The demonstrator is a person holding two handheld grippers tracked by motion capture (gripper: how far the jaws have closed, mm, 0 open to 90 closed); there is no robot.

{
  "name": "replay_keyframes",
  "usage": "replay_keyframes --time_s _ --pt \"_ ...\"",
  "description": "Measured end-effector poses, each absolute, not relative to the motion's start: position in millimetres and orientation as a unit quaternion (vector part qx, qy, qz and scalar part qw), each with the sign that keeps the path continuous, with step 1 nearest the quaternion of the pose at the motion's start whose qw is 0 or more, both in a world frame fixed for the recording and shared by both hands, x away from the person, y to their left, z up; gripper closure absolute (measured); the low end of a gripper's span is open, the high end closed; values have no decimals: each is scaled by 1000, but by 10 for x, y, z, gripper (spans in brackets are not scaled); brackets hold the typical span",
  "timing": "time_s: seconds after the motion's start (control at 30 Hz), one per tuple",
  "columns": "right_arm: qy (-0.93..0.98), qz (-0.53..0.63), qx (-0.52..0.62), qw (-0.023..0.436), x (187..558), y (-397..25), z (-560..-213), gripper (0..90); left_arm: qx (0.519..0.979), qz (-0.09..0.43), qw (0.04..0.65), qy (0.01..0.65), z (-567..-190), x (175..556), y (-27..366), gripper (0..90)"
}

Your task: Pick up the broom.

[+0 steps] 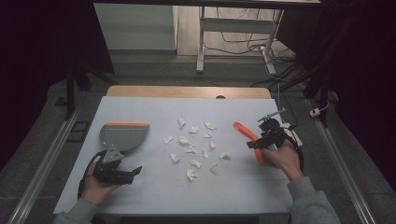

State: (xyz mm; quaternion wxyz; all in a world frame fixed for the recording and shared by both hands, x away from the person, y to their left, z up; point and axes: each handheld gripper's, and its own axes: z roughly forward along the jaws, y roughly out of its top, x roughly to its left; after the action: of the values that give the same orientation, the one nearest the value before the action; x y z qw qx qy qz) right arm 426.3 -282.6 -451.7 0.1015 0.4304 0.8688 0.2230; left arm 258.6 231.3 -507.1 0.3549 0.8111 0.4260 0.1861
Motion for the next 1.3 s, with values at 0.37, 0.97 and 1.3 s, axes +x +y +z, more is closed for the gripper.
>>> replay_keyframes --time_s 0.37,0.97,1.3 --pt "859 193 466 89 4708 -2891 -4676 218 810 182 357 428 -5091 2598 2328 111" --pt "870 154 461 80 4845 -2817 -4895 440 809 182 356 430 -5098 2591 2327 101" --pt "879 133 446 100 4820 -2740 -4894 684 808 181 356 432 -5103 2592 2331 98"
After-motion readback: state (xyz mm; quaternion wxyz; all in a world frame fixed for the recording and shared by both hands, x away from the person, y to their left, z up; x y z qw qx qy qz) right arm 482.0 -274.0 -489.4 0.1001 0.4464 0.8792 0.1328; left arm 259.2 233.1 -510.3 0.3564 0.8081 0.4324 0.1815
